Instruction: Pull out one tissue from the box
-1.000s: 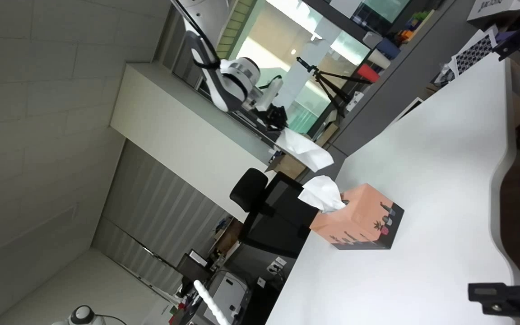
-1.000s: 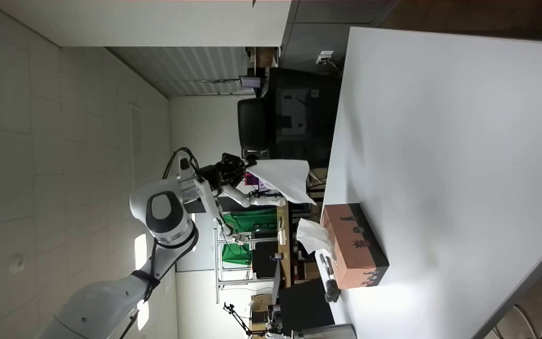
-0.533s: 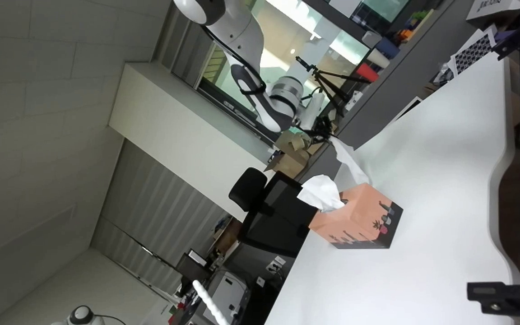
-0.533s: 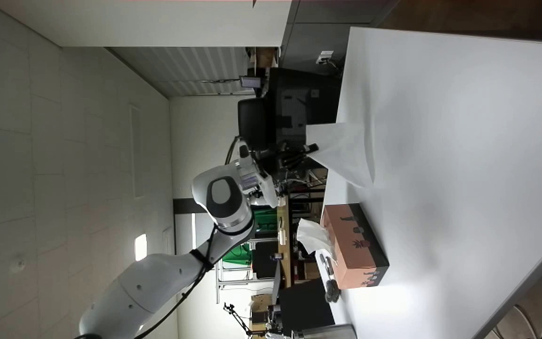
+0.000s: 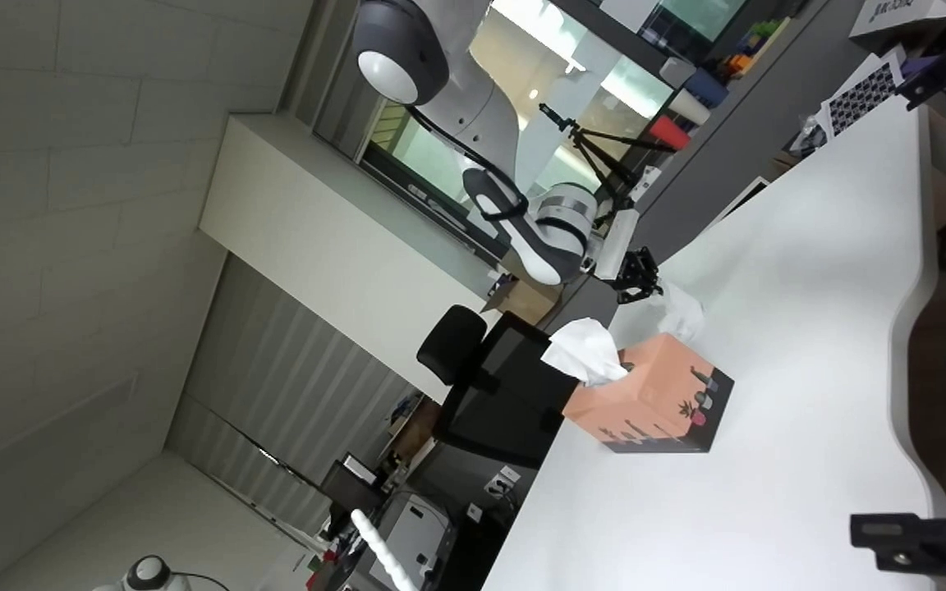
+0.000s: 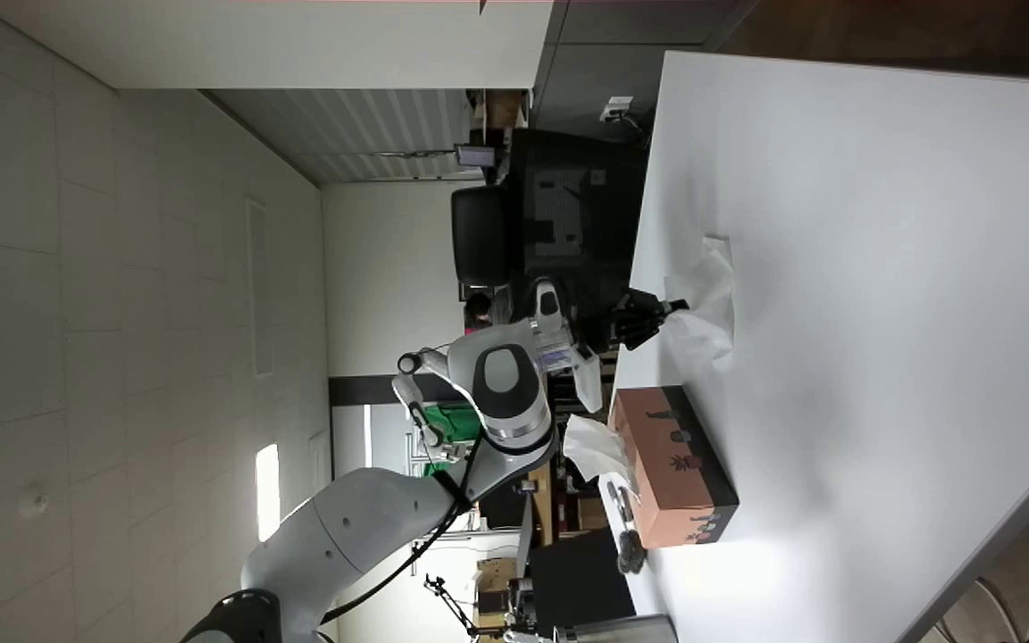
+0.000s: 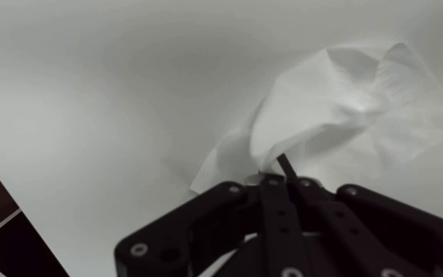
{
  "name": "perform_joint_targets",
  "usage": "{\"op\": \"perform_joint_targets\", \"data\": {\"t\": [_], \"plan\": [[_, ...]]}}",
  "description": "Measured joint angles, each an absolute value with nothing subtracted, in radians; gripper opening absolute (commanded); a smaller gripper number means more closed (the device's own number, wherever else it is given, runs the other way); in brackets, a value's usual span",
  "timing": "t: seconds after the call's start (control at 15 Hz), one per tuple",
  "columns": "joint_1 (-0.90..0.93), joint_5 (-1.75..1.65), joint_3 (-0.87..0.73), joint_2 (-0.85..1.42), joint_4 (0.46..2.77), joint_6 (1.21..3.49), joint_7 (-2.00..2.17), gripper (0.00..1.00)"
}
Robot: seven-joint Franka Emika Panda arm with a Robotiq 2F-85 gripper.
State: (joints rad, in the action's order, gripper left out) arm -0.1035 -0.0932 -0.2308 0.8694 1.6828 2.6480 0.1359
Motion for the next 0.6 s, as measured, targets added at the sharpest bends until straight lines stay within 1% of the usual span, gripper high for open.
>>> {"op": "perform_joint_targets", "data": {"t": [0.07,0.33,0.6], "plan": [[-0.098,-0.093,-0.231,0.876,1.679,2.64,0.136,0.39],[-0.077,-0.094,-0.229,0.868,1.654,2.594,0.135,0.65],[-0.057,-0.097,-0.23,0.802,1.629,2.517,0.131,0.93]]}}
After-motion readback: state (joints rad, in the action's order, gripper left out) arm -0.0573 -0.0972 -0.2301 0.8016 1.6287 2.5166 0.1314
